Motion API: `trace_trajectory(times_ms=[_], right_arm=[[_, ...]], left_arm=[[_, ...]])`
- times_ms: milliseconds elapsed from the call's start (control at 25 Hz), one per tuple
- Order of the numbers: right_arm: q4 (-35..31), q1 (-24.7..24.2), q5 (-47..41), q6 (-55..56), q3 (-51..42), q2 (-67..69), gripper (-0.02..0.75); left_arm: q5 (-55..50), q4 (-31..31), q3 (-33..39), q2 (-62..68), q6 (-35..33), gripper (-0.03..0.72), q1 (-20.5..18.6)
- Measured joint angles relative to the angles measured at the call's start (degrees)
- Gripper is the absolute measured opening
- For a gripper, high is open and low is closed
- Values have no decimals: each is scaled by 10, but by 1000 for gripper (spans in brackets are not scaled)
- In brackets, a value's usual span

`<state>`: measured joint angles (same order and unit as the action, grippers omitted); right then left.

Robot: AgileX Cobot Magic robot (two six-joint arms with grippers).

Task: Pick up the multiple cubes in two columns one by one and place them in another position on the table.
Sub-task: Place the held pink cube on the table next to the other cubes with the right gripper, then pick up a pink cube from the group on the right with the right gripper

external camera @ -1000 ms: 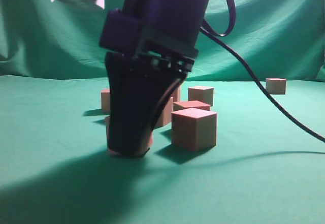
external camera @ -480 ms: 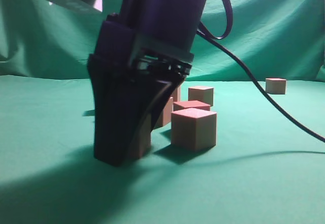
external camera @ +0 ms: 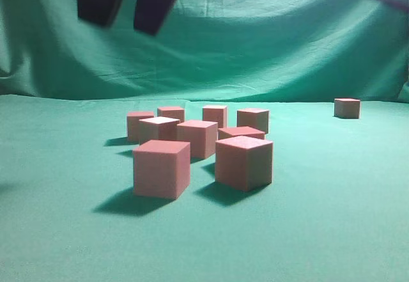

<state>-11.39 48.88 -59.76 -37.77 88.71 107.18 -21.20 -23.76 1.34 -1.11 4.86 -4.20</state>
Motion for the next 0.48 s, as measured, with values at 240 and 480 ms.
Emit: trace_trajectory(times_ms=[240, 480], right_arm=[[174, -7, -37, 108, 87, 1, 570], [278, -123, -51, 240, 90, 1, 570]], left_arm=[[0, 0, 0, 0, 0, 0, 0], [0, 0, 0, 0, 0, 0, 0]])
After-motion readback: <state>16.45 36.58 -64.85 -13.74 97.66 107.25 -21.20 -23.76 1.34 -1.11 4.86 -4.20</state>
